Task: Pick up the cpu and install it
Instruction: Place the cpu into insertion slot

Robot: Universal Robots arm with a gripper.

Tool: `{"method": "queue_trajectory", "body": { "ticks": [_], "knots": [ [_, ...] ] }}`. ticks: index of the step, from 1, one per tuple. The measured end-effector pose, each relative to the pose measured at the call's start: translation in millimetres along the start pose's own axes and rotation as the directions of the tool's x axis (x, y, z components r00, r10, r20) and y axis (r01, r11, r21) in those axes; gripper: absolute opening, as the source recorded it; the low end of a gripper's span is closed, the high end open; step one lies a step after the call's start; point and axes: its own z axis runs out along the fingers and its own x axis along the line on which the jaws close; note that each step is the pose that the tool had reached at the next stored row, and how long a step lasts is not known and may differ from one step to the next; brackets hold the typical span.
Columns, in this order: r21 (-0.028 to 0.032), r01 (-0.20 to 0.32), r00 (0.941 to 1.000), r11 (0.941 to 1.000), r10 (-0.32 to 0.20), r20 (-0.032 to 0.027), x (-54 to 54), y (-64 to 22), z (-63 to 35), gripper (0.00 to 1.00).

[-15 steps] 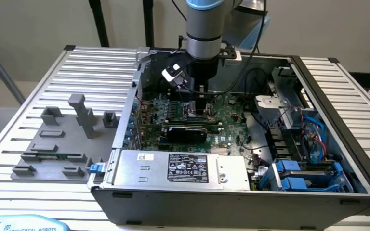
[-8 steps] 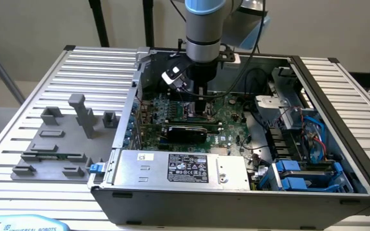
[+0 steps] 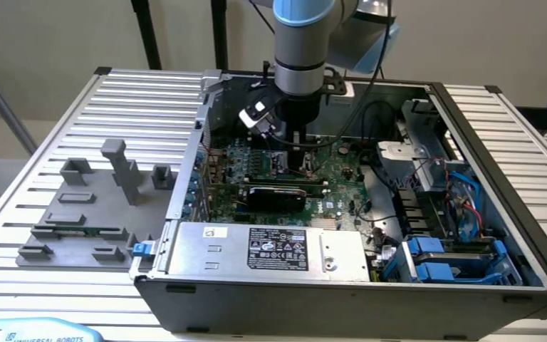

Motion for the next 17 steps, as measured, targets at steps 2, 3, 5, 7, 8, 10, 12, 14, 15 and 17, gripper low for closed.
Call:
{"method": "queue_trajectory", "body": {
  "ticks": [2,3,5,7,8,10,12,14,15,17],
  "knots": [
    [0.0001,0.0,1.0,1.0,0.0,0.0,0.0,-0.1,1.4,0.55],
    [0.0001,0.0,1.0,1.0,0.0,0.0,0.0,-0.1,1.9,0.55],
    [0.0002,0.0,1.0,1.0,0.0,0.0001,0.0,-0.3,2.6,0.55],
    [0.0001,0.0,1.0,1.0,0.0,0.0001,0.0,-0.6,3.0,0.55],
    [0.0002,0.0,1.0,1.0,0.0,0.0001,0.1,-0.7,3.2,0.55],
    [0.0002,0.0,1.0,1.0,0.0,0.0,0.3,-0.8,3.6,0.55],
    [0.0001,0.0,1.0,1.0,0.0,-0.0001,0.7,-0.9,4.0,0.55],
    [0.0001,0.0,1.0,1.0,0.0,-0.0002,1.1,-1.0,4.3,0.55],
    [0.0002,0.0,1.0,1.0,0.0,0.0,1.3,-1.0,4.4,0.55],
    [0.0002,0.0,1.0,1.0,0.0,0.0001,1.5,-1.0,4.7,0.55]
  ]
}}
